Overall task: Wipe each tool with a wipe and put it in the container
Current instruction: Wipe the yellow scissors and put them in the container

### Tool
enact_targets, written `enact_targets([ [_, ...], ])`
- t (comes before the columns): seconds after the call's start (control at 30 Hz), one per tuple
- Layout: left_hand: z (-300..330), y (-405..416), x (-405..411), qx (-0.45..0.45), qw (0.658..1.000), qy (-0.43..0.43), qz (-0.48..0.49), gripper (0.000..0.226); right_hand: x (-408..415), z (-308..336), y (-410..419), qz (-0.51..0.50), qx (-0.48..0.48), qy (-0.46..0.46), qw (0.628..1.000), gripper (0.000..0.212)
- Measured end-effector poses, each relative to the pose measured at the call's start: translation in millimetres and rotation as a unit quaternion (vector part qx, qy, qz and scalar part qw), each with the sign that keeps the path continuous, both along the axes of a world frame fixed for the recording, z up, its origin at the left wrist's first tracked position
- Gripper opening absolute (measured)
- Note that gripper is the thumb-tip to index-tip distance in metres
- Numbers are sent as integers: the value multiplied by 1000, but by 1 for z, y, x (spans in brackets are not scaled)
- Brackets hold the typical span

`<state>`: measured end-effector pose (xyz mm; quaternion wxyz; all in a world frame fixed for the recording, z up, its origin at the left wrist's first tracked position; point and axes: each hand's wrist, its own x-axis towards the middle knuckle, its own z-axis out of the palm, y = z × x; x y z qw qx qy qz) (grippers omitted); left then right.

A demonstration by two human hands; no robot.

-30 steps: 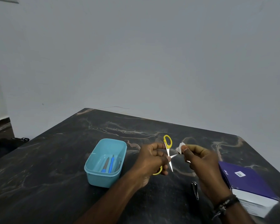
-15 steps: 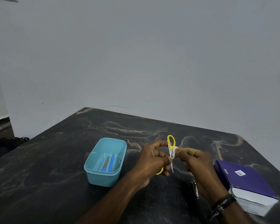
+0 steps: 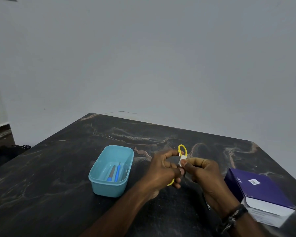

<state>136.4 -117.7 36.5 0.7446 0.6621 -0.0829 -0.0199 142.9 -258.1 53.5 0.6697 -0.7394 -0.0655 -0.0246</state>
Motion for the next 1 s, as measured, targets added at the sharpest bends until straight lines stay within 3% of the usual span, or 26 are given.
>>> enact_targets([
  [0.3, -1, 1, -1, -3, 1000, -11, 6, 63, -1, 1, 0, 23, -10, 11, 1000, 19],
  [0.57, -2, -1, -1, 3, 1000, 14, -24, 66, -1, 1, 1, -51, 76, -2, 996, 18],
  [0.8, 1, 2, 0, -2, 1000, 21, -22, 69, 1, 1, -2, 13, 19, 48, 999, 21],
  [1.0, 1, 3, -2, 10, 998, 39, -56, 68, 6, -3, -5, -27, 51, 41, 998, 18],
])
